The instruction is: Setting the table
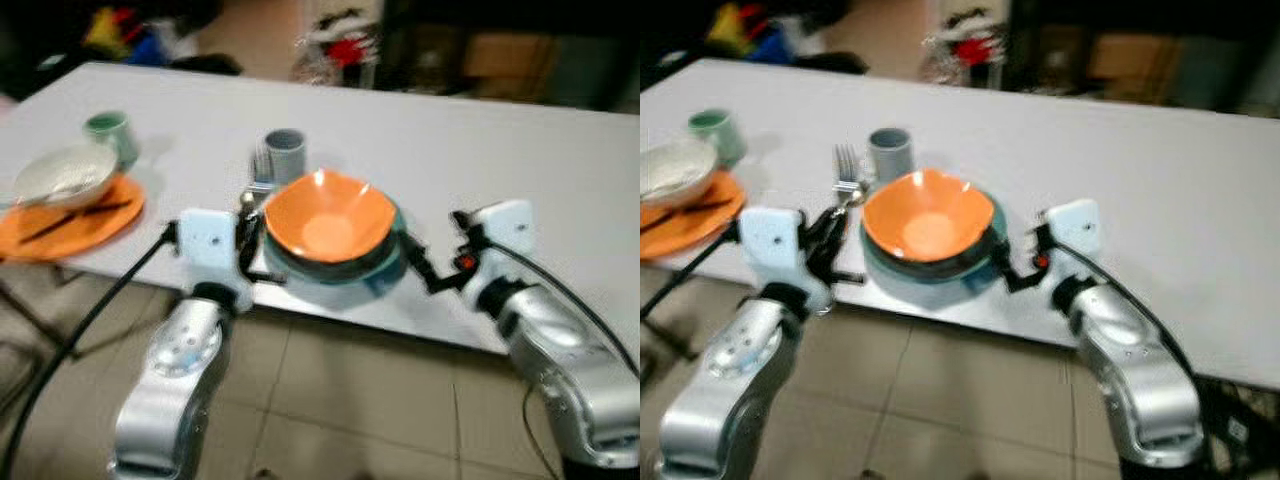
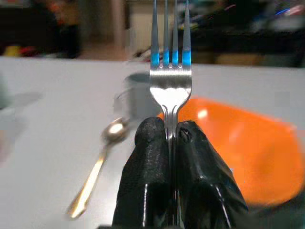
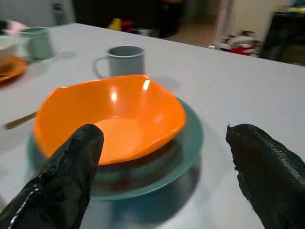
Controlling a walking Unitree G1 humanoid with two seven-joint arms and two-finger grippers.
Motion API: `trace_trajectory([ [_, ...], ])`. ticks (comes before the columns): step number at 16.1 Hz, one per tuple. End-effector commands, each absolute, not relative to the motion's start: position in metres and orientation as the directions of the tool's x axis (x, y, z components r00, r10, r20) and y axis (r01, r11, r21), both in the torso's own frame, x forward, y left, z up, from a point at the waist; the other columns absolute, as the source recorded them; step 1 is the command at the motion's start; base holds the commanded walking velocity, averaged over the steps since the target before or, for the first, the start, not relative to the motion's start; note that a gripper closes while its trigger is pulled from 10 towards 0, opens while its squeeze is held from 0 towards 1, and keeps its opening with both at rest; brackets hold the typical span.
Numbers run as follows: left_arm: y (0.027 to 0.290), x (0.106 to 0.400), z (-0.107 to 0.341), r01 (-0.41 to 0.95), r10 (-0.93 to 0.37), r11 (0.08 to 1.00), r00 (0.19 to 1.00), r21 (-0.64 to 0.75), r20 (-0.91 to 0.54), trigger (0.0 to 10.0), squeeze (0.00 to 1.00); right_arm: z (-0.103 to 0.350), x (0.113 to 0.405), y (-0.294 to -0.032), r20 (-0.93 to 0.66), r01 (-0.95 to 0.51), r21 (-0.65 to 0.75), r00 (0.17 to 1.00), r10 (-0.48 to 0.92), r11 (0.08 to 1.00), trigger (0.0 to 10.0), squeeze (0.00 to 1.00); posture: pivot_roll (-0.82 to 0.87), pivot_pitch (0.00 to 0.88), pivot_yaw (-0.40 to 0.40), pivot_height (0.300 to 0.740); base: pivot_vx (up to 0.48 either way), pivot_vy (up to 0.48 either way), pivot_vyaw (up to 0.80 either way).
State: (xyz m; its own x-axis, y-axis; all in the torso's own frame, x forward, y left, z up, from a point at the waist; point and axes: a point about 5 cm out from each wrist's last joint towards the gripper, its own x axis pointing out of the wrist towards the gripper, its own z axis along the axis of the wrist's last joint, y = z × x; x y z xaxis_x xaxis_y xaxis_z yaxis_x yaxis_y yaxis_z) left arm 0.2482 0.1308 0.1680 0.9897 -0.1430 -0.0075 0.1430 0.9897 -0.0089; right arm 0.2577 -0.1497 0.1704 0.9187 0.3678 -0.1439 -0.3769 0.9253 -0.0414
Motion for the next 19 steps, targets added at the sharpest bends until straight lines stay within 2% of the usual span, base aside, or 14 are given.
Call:
trace_trajectory([
  [1, 0.126, 0.249, 0.171, 0.169, -0.169, 0.986, 0.986, -0.005, 0.005, 10.0, 0.0, 0.174, 0.255, -0.154, -0.133, -0.359, -0.057, 0.927, 0.349, 0.932, 10.0, 0.0, -0.11, 0.018, 0.077, 0.74, 0.0, -0.48, 0.0],
  [5, 0.123, 0.25, 0.17, 0.196, -0.196, 0.98, 0.981, 0.022, -0.005, 10.0, 0.0, 0.165, 0.25, -0.154, -0.168, -0.344, -0.008, 0.926, 0.338, 0.939, 10.0, 0.0, -0.11, 0.021, 0.078, 0.74, 0.0, -0.12, 0.0],
  [9, 0.118, 0.251, 0.168, 0.284, -0.284, 0.959, 0.959, 0.012, -0.004, 10.0, 0.0, 0.162, 0.247, -0.153, -0.183, -0.324, 0.015, 0.929, 0.321, 0.946, 10.0, 0.0, -0.12, 0.021, 0.089, 0.74, 0.0, 0.0, 0.0],
  [11, 0.114, 0.253, 0.165, 0.312, -0.312, 0.95, 0.95, 0.011, -0.022, 10.0, 0.0, 0.162, 0.245, -0.154, -0.183, -0.314, 0.022, 0.932, 0.312, 0.949, 10.0, 0.0, -0.12, 0.021, 0.092, 0.74, 0.0, 0.0, -0.52],
  [14, 0.11, 0.256, 0.159, 0.335, -0.333, 0.942, 0.941, 0.014, -0.05, 10.0, 0.0, 0.163, 0.245, -0.154, -0.181, -0.315, 0.025, 0.932, 0.314, 0.949, 10.0, 0.0, -0.13, 0.017, 0.092, 0.74, 0.241, 0.0, -0.7],
  [19, 0.111, 0.26, 0.157, 0.326, -0.325, 0.945, 0.944, 0.013, -0.058, 10.0, 0.0, 0.164, 0.246, -0.153, -0.176, -0.326, 0.018, 0.93, 0.324, 0.945, 10.0, 0.0, -0.13, 0.015, 0.09, 0.74, 0.24, 0.0, 0.0],
])
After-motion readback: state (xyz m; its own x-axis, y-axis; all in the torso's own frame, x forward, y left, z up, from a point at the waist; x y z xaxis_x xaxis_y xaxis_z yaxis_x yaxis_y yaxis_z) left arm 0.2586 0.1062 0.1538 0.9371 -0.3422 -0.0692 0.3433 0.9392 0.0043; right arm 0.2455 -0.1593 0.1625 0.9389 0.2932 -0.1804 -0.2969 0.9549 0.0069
